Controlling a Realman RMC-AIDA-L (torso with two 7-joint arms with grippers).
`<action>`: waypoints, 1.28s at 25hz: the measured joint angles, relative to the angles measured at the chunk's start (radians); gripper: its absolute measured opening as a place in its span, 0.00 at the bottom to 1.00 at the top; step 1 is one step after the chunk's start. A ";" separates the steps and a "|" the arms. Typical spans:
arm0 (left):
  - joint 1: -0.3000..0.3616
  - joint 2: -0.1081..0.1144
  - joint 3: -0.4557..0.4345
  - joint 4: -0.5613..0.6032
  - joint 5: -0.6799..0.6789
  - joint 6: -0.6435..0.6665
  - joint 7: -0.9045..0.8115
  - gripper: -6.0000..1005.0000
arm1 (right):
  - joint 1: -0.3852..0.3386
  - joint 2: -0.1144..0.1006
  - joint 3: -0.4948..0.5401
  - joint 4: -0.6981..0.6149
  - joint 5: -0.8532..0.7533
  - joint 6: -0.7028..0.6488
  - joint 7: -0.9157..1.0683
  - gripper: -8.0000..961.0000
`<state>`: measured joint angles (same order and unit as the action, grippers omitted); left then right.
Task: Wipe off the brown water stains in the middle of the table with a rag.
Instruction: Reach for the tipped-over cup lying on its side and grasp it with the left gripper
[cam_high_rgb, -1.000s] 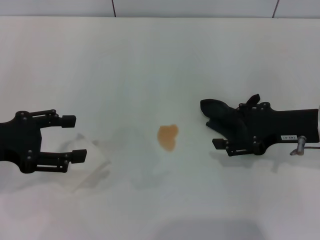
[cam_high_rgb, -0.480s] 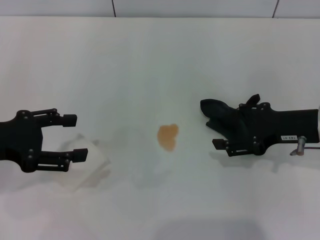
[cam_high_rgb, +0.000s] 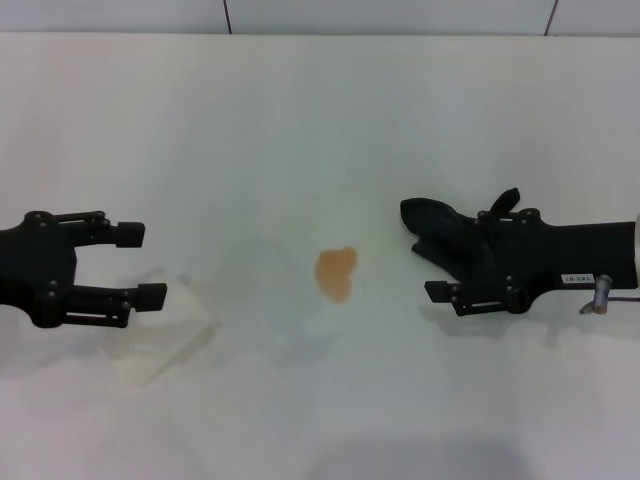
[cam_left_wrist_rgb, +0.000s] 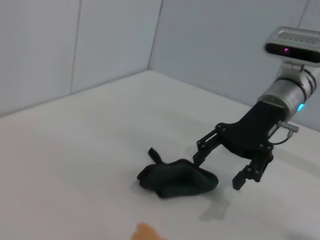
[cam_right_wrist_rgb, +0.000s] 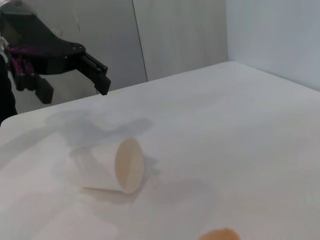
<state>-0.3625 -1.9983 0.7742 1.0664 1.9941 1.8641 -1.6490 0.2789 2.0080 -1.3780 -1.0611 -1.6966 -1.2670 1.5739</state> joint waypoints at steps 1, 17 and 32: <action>-0.003 0.002 0.000 0.006 0.007 0.001 -0.016 0.87 | 0.000 0.000 -0.001 0.001 0.000 0.000 0.000 0.85; -0.120 0.043 0.050 0.151 0.304 0.077 -0.304 0.87 | 0.004 0.002 -0.009 0.023 0.011 -0.001 0.000 0.85; -0.209 0.039 0.153 0.204 0.461 0.087 -0.443 0.87 | 0.006 0.003 -0.012 0.042 0.030 -0.001 0.000 0.85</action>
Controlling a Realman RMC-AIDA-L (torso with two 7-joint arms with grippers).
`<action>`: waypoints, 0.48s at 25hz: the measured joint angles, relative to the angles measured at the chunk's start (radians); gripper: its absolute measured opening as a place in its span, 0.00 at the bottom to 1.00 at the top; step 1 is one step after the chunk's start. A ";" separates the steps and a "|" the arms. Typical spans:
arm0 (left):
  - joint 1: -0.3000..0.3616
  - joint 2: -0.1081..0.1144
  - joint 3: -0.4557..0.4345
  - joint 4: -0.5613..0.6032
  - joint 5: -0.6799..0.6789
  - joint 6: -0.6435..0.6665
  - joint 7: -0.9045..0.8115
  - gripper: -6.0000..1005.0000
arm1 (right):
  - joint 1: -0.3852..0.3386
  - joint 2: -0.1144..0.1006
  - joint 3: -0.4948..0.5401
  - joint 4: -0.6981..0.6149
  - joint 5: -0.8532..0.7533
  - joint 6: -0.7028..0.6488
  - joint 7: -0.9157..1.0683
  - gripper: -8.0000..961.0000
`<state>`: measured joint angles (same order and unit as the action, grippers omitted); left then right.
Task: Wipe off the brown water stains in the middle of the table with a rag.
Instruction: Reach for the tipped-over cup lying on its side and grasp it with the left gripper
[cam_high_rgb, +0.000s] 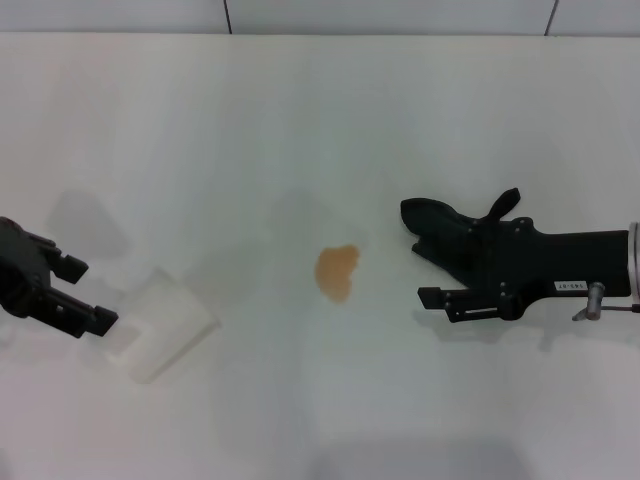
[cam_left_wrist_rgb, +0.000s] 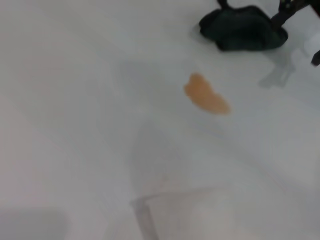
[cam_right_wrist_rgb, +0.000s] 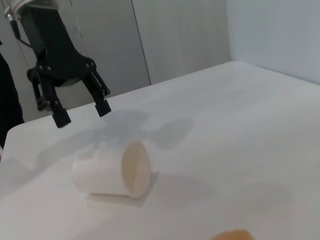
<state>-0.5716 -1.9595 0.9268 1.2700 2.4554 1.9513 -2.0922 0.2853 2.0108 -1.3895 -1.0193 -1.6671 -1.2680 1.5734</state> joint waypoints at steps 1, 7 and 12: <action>-0.003 0.000 0.003 -0.004 0.013 0.000 -0.005 0.87 | 0.000 0.000 0.000 0.000 0.003 0.000 -0.001 0.85; -0.005 -0.006 0.017 -0.009 0.083 0.006 -0.017 0.87 | 0.001 0.000 0.000 0.004 0.008 0.001 -0.003 0.85; -0.011 -0.003 0.018 -0.015 0.115 0.008 -0.015 0.87 | 0.002 0.000 0.000 0.003 0.009 0.001 -0.004 0.85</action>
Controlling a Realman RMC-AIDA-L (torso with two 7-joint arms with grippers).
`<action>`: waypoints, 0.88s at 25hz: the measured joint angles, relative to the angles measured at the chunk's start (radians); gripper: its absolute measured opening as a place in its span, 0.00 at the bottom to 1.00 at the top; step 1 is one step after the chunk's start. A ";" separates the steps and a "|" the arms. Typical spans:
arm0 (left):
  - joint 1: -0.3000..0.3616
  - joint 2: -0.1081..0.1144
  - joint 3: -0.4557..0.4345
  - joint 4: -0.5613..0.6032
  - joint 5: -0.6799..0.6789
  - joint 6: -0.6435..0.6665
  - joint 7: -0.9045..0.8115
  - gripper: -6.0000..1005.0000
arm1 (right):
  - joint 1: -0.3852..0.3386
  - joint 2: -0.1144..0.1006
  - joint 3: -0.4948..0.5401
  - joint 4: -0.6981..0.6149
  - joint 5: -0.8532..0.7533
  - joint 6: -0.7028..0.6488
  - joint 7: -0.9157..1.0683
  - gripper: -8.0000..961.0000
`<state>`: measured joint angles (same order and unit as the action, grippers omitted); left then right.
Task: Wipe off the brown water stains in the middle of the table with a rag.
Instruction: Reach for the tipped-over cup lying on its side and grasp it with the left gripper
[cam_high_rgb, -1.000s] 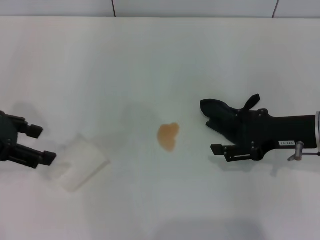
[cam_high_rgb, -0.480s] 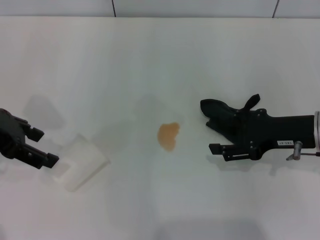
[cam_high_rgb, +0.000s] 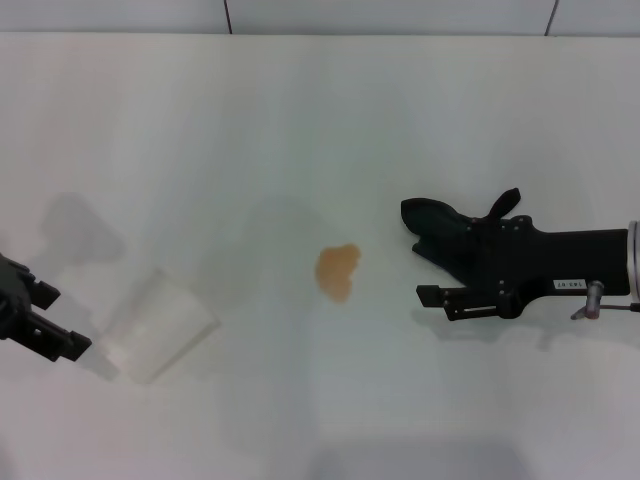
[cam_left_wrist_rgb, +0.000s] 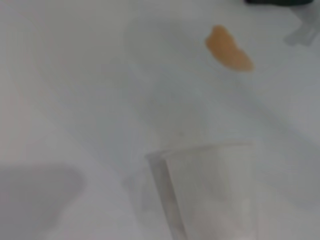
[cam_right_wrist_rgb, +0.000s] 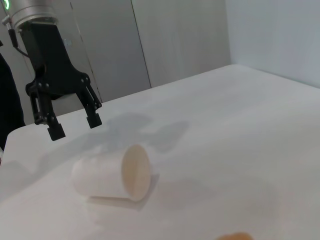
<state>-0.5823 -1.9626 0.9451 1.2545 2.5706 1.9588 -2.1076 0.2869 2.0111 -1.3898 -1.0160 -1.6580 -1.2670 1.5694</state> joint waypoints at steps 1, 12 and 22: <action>-0.004 0.001 0.002 -0.004 0.003 0.000 0.003 0.87 | 0.000 0.000 0.000 0.002 0.000 0.000 0.000 0.85; -0.041 -0.007 0.009 -0.078 0.009 -0.016 0.031 0.87 | -0.001 0.000 -0.016 0.004 0.014 -0.001 -0.007 0.85; -0.070 -0.010 0.025 -0.086 0.074 -0.018 0.037 0.87 | -0.002 0.000 -0.015 0.005 0.014 -0.006 -0.008 0.85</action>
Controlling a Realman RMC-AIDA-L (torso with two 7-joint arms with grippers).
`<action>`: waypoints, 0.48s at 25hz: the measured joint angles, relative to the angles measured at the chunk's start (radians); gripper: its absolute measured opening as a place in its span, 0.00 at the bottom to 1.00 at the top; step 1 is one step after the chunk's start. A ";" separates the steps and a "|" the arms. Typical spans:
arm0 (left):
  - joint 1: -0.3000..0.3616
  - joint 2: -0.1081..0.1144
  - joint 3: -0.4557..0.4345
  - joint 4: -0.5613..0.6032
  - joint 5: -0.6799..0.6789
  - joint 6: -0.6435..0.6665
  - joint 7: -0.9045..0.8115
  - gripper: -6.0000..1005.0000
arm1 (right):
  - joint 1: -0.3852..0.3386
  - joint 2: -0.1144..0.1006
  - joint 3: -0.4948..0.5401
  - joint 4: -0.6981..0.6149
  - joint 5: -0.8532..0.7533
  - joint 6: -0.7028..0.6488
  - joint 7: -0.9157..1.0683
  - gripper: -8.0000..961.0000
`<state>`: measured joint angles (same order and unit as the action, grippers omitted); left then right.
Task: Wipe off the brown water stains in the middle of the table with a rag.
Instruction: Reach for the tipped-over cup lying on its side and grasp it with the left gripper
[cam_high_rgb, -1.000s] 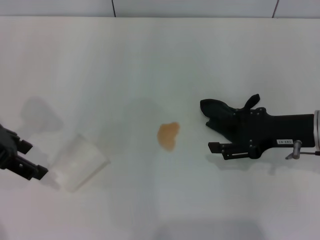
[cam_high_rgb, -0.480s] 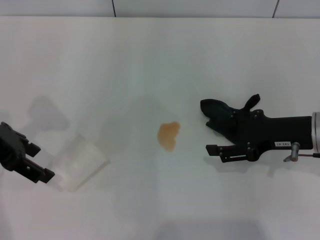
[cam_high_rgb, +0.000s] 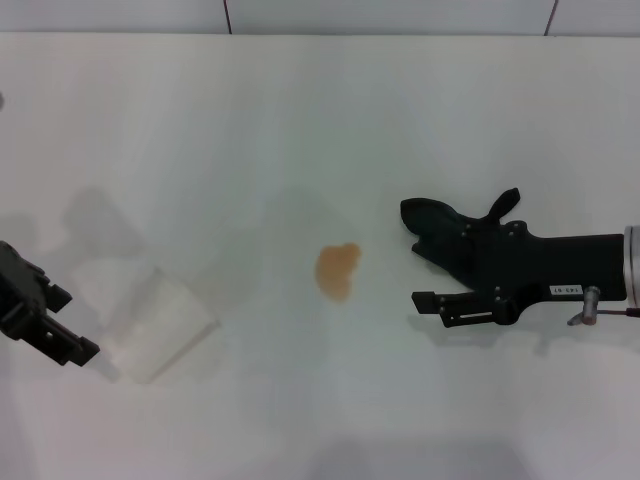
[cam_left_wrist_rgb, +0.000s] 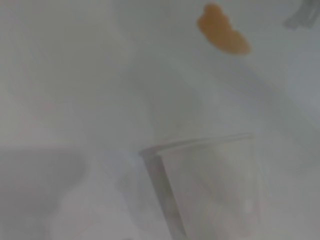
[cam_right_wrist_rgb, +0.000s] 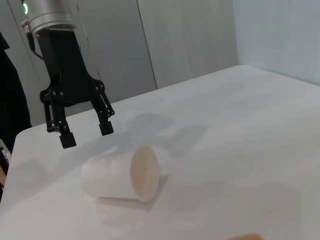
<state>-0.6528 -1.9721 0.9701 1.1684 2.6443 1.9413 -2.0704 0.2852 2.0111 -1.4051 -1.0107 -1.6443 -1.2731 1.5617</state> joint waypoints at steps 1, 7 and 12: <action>-0.005 -0.001 0.000 -0.004 0.007 -0.001 0.000 0.87 | 0.000 0.000 0.000 0.000 0.000 0.000 0.000 0.85; -0.020 -0.005 0.003 -0.029 0.014 -0.023 0.014 0.87 | -0.003 0.000 -0.006 0.002 0.000 -0.002 0.000 0.85; -0.027 -0.022 0.007 -0.054 0.018 -0.055 0.025 0.87 | -0.004 0.000 -0.007 0.002 0.000 -0.003 0.000 0.85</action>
<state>-0.6798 -1.9941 0.9774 1.1144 2.6621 1.8861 -2.0456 0.2808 2.0110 -1.4125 -1.0090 -1.6438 -1.2763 1.5615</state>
